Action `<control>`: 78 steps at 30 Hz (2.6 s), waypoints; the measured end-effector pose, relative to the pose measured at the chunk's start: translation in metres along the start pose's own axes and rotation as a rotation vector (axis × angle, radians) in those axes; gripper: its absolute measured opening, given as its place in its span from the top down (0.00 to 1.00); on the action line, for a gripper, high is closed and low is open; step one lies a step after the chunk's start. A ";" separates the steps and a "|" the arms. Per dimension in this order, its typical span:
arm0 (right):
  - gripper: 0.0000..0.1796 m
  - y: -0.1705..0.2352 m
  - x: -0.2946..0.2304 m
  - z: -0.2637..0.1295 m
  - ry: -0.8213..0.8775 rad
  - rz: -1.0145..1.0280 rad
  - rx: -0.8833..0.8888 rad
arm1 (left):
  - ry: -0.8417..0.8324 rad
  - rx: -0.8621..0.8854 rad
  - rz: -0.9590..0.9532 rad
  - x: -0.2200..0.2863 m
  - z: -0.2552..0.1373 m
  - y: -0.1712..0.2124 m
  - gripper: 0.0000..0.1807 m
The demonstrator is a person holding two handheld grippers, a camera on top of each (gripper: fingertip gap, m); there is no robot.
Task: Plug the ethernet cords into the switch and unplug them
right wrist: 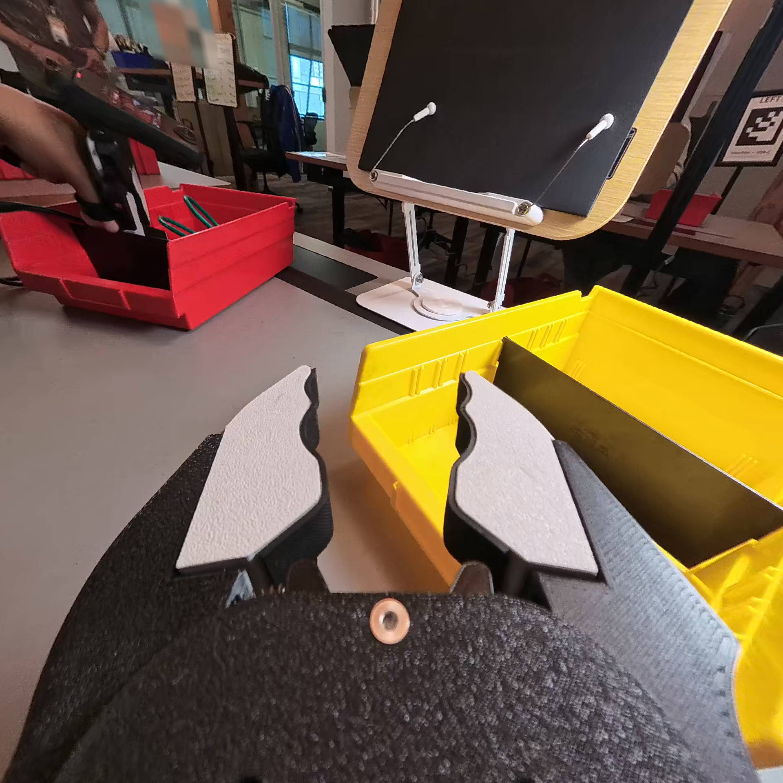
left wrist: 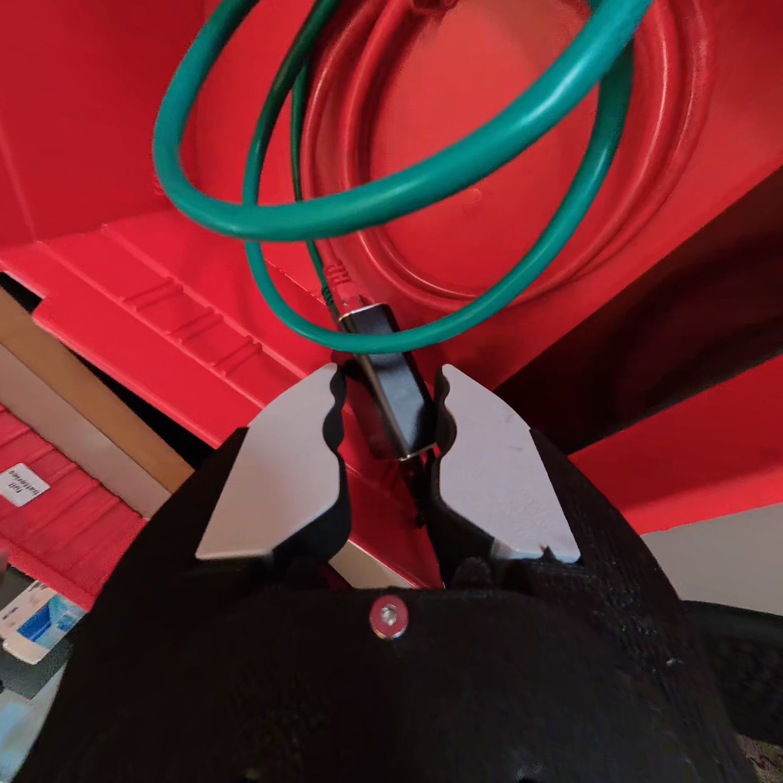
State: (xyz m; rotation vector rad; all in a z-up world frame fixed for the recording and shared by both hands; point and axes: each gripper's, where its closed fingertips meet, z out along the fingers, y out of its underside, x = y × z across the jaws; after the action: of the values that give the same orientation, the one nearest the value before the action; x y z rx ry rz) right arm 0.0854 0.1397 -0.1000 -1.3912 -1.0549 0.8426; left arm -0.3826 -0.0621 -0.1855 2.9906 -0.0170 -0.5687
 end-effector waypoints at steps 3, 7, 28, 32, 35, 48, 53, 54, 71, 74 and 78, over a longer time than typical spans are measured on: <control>0.66 0.001 0.002 -0.001 -0.001 0.007 -0.002 | 0.036 -0.009 -0.026 0.000 0.001 0.001 0.78; 0.66 0.004 0.003 -0.001 0.002 0.008 -0.013 | -0.021 -0.025 -0.003 -0.009 0.002 0.001 0.81; 0.68 0.001 -0.014 0.005 -0.037 -0.014 -0.009 | -0.480 0.499 0.034 -0.093 -0.193 0.031 0.86; 0.69 -0.014 -0.023 0.007 -0.062 -0.018 0.029 | -0.375 0.772 -0.022 -0.073 -0.242 0.030 0.86; 0.69 -0.031 -0.032 0.010 -0.100 -0.003 0.071 | -0.200 1.009 -0.034 -0.040 -0.272 0.023 0.86; 0.72 -0.129 -0.076 0.017 -0.476 0.063 0.190 | 1.051 1.562 0.196 0.190 -0.349 -0.015 0.86; 0.72 -0.115 -0.113 0.011 -0.664 0.116 0.166 | 1.394 1.513 0.266 0.250 -0.337 -0.030 0.86; 0.72 -0.112 -0.121 0.011 -0.702 0.131 0.154 | 1.425 1.480 0.273 0.259 -0.332 -0.035 0.86; 0.87 -0.104 -0.146 0.021 -0.761 0.322 0.200 | 1.161 1.431 0.305 0.285 -0.311 -0.042 0.83; 0.87 -0.109 -0.130 0.020 -0.716 0.356 0.260 | 1.007 1.543 0.265 0.264 -0.327 -0.034 0.80; 0.87 -0.118 -0.107 0.017 -0.645 0.399 0.345 | 0.924 1.617 0.264 0.257 -0.345 -0.018 0.83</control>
State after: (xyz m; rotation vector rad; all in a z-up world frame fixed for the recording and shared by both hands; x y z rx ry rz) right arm 0.0185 0.0404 0.0064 -1.0615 -1.0408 1.7597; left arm -0.0171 -0.0193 0.0378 3.9723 -1.3040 1.6727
